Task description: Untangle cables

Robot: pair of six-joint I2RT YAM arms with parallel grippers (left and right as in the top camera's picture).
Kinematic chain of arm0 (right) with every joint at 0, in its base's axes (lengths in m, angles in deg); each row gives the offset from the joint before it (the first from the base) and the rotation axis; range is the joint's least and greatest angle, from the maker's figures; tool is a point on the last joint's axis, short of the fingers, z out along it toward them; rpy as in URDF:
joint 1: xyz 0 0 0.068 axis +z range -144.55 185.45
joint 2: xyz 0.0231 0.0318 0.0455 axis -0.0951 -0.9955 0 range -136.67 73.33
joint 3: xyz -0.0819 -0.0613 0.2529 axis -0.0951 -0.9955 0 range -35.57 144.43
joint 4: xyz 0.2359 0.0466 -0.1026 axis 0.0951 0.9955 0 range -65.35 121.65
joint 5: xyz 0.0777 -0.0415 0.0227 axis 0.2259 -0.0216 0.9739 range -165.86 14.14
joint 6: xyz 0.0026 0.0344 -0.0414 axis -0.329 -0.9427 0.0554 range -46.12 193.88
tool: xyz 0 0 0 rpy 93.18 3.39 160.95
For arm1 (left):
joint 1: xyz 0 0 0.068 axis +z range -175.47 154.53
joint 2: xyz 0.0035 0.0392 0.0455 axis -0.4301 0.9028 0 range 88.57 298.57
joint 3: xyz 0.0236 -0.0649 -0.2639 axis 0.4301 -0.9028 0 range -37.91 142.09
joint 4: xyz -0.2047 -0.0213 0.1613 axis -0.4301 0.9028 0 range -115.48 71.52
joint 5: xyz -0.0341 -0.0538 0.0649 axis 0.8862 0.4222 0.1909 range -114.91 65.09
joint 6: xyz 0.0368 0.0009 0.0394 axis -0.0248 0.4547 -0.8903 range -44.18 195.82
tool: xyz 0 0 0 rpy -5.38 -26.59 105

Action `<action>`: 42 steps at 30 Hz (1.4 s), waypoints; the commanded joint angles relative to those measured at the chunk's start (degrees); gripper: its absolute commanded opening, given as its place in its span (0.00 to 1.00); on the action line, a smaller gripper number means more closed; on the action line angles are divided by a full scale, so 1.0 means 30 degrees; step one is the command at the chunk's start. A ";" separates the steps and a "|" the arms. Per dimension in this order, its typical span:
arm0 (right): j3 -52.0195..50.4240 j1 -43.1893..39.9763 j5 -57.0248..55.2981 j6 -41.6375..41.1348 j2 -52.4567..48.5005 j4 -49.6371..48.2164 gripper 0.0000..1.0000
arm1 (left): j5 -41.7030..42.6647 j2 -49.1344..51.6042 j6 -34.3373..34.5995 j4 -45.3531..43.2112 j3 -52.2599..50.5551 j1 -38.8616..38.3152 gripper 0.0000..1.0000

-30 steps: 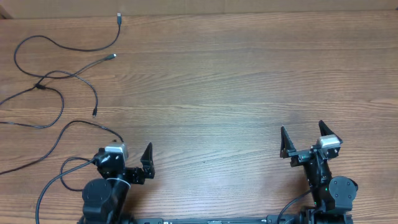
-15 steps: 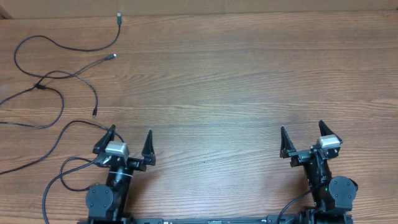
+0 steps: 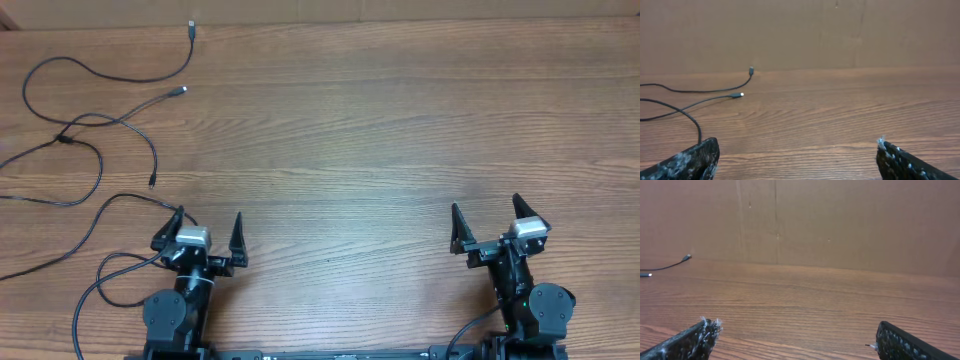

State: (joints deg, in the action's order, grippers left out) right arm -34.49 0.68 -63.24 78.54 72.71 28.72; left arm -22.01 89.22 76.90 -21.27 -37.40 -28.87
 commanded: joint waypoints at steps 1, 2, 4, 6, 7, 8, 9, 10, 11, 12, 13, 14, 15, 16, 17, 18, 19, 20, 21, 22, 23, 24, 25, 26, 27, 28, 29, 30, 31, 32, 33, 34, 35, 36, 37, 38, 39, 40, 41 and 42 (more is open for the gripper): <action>-0.0197 0.0109 -0.0189 -0.0102 0.0153 -0.0095 1.00 | -0.0335 -0.0153 -0.0481 0.0095 -0.0080 0.0503 1.00; -0.0197 0.0109 -0.0189 -0.0102 0.0153 -0.0095 1.00 | -0.0328 -0.0153 -0.0641 0.0095 -0.0080 0.0517 1.00; -0.0197 0.0109 -0.0189 -0.0102 0.0153 -0.0095 1.00 | -0.0335 -0.0153 -0.1005 0.0102 -0.0080 0.0495 1.00; -0.0197 0.0109 -0.0197 -0.0102 0.0153 -0.0095 1.00 | -0.0401 -0.0153 -0.1093 0.0102 -0.0080 0.0503 1.00; -0.0197 0.0109 -0.0197 -0.0102 0.0153 -0.0095 1.00 | -0.0401 -0.0153 -0.1086 0.0102 -0.0080 0.0503 1.00; -0.0197 0.0109 -0.0189 -0.0102 0.0153 -0.0095 1.00 | -0.0401 -0.0153 -0.1049 0.0109 -0.0080 0.0503 1.00; -0.0197 0.0109 -0.0189 -0.0102 0.0153 -0.0095 1.00 | -0.0423 -0.0153 -0.0874 0.0109 -0.0080 0.0503 1.00; -0.0197 0.0109 -0.0189 -0.0102 0.0153 -0.0095 1.00 | -0.0474 -0.0153 -0.0729 0.0124 -0.0080 0.0503 0.99; -0.0197 0.0109 -0.0189 -0.0102 0.0153 -0.0095 1.00 | -0.0474 -0.0153 -0.0714 0.0124 -0.0080 0.0503 1.00; -0.0197 0.0109 -0.0189 -0.0102 0.0153 -0.0095 1.00 | -0.0481 -0.0153 -0.0627 0.0124 -0.0080 0.0503 1.00; -0.0197 0.0109 -0.0189 -0.0102 0.0153 -0.0095 1.00 | -0.0525 -0.0153 -0.0364 0.0131 -0.0080 0.0503 1.00; -0.0197 0.0109 -0.0197 -0.0102 0.0153 -0.0095 1.00 | -0.0554 -0.0153 -0.0036 0.0138 -0.0080 0.0510 1.00; -0.0197 0.0109 -0.0189 -0.0102 0.0153 -0.0095 1.00 | -0.0612 -0.0153 0.0233 0.0138 -0.0080 0.0510 1.00; -0.0197 0.0109 -0.0189 -0.0102 0.0153 -0.0095 1.00 | -0.0612 -0.0153 0.0437 0.0138 -0.0080 0.0510 1.00; -0.0197 0.0109 -0.0189 -0.0102 0.0153 -0.0095 1.00 | -0.0612 -0.0153 0.0678 0.0138 -0.0080 0.0510 1.00; -0.0197 0.0109 -0.0189 -0.0102 0.0153 -0.0095 1.00 | -0.0612 -0.0153 0.0874 0.0138 -0.0080 0.0503 1.00; -0.0197 0.0109 -0.0189 -0.0102 0.0153 -0.0095 1.00 | -0.0612 -0.0153 0.0940 0.0138 -0.0080 0.0503 1.00; -0.0197 0.0109 -0.0189 -0.0102 0.0153 -0.0095 1.00 | -0.0612 -0.0153 0.0933 0.0138 -0.0080 0.0503 1.00; -0.0197 0.0109 -0.0189 -0.0102 0.0153 -0.0095 1.00 | -0.0634 -0.0153 0.0911 0.0146 -0.0080 0.0503 1.00; -0.0197 0.0109 -0.0189 -0.0102 0.0153 -0.0095 1.00 | -0.1064 -0.0153 0.0903 0.0146 -0.0080 0.0510 1.00; -0.0197 0.0109 -0.0189 -0.0102 0.0153 -0.0095 1.00 | -0.1333 -0.0153 0.0903 0.0131 -0.0087 0.0510 1.00; -0.0197 0.0109 -0.0197 -0.0102 0.0153 -0.0095 1.00 | -0.1698 -0.0153 0.0933 0.0087 -0.0087 0.0510 0.99; -0.0197 0.0109 -0.0189 -0.0102 0.0153 -0.0095 1.00 | -0.1989 -0.0153 0.0954 0.0073 -0.0087 0.0503 1.00; -0.0197 0.0109 -0.0189 -0.0102 0.0146 -0.0095 1.00 | -0.2397 -0.0153 0.1333 0.0022 -0.0087 0.0503 1.00; -0.0197 0.0109 -0.0197 -0.0102 0.0153 -0.0095 1.00 | -0.2623 -0.0153 0.1581 0.0015 -0.0087 0.0503 0.99; -0.0197 0.0109 -0.0189 -0.0102 0.0153 -0.0095 1.00 | -0.2681 -0.0153 0.1749 0.0007 -0.0087 0.0510 1.00; -0.0197 0.0109 -0.0197 -0.0102 0.0153 -0.0095 1.00 | -0.2667 -0.0153 0.1785 0.0007 -0.0087 0.0510 0.99; -0.0197 0.0109 -0.0189 -0.0102 0.0153 -0.0095 1.00 | -0.2652 -0.0153 0.1770 0.0015 -0.0087 0.0510 1.00; -0.0197 0.0109 -0.0189 -0.0102 0.0153 -0.0095 1.00 | -0.2572 -0.0153 0.1588 0.0015 -0.0087 0.0510 1.00; -0.0197 0.0109 -0.0189 -0.0102 0.0153 -0.0095 1.00 | -0.2433 -0.0153 0.1188 0.0022 -0.0087 0.0510 1.00; -0.0197 0.0109 -0.0189 -0.0102 0.0153 -0.0095 1.00 | -0.2222 -0.0153 0.0525 0.0029 -0.0087 0.0510 1.00; -0.0197 0.0109 -0.0197 -0.0102 0.0153 -0.0095 1.00 | -0.2004 -0.0153 0.0087 0.0051 -0.0087 0.0510 1.00; -0.0197 0.0109 -0.0197 -0.0102 0.0153 -0.0095 1.00 | -0.1894 -0.0153 -0.0015 0.0066 -0.0080 0.0510 1.00; -0.0197 0.0109 -0.0189 -0.0102 0.0153 -0.0095 1.00 | -0.1770 -0.0153 0.0000 0.0066 -0.0080 0.0503 0.99; -0.0197 0.0109 -0.0189 -0.0102 0.0153 -0.0095 1.00 | -0.1654 -0.0153 0.0000 0.0051 -0.0080 0.0503 0.99; -0.0197 0.0109 -0.0189 -0.0102 0.0153 -0.0095 1.00 | -0.1581 -0.0153 0.0007 0.0051 -0.0080 0.0503 0.99; -0.0197 0.0109 -0.0189 -0.0102 0.0153 -0.0095 1.00 | -0.1596 -0.0153 0.0000 0.0044 -0.0080 0.0503 1.00; -0.0197 0.0109 -0.0189 -0.0102 0.0153 -0.0095 1.00 | -0.1588 -0.0146 0.0000 0.0044 -0.0080 0.0503 0.99; -0.0197 0.0109 -0.0189 -0.0102 0.0153 -0.0095 1.00 | -0.1588 -0.0146 0.0000 0.0044 -0.0080 0.0503 0.99; -0.0197 0.0109 -0.0189 -0.0102 0.0153 -0.0095 1.00 | -0.1588 -0.0146 0.0000 0.0044 -0.0080 0.0503 1.00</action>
State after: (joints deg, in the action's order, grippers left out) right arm -34.49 0.68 -63.24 78.54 72.71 28.72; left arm -27.50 89.22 78.39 -21.14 -37.40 -27.82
